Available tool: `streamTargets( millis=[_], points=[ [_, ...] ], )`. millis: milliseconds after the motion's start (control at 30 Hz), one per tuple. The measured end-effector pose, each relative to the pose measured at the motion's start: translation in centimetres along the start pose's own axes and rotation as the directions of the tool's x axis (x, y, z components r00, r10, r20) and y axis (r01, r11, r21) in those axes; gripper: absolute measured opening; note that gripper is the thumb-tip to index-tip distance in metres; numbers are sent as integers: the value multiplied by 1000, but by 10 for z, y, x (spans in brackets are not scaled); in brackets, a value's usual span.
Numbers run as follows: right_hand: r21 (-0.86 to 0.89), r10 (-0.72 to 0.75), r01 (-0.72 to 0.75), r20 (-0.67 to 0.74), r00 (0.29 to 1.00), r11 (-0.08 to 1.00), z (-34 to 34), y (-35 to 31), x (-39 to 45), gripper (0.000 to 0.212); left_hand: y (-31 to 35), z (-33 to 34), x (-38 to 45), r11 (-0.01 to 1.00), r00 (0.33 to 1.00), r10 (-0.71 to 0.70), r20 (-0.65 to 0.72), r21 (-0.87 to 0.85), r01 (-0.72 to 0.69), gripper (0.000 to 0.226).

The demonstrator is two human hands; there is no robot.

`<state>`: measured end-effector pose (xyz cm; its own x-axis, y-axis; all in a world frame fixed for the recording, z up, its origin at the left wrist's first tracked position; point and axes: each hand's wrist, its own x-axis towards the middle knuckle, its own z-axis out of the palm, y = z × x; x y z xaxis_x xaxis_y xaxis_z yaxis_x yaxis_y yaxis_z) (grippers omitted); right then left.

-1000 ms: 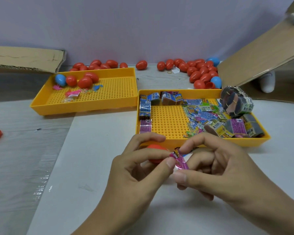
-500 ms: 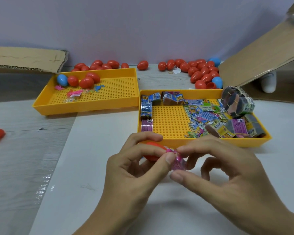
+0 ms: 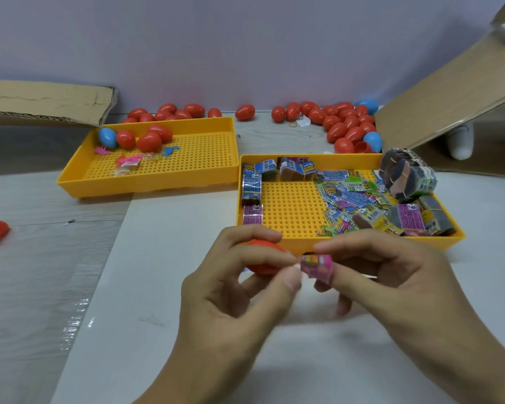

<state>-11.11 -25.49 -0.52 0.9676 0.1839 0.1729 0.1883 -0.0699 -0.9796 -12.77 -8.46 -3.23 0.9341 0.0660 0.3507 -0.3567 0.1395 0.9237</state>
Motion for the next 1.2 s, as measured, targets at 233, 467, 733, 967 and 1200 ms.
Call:
streamTargets(
  millis=[233,467,733,967,1200],
  points=[
    [97,69,-73,46,997,993,-1,0,1,14,1,2,1,997,1000,-20,22,80,18,9],
    [-54,51,-53,-39,998,997,3,1,-3,13,4,2,0,999,997,-39,63,41,36,8],
    [-137,-102,88,-102,989,987,4,3,-6,26,0,1,-1,1000,995,-15,98,27,13,3],
    [-236,-223,194,-103,969,952,3,7,-6,33,-1,2,-5,1000,991,1,132,23,-4,8],
    [-186,-234,210,-120,965,960,1,7,-5,34,-4,4,-7,994,990,74,119,76,-84,35]
  ],
)
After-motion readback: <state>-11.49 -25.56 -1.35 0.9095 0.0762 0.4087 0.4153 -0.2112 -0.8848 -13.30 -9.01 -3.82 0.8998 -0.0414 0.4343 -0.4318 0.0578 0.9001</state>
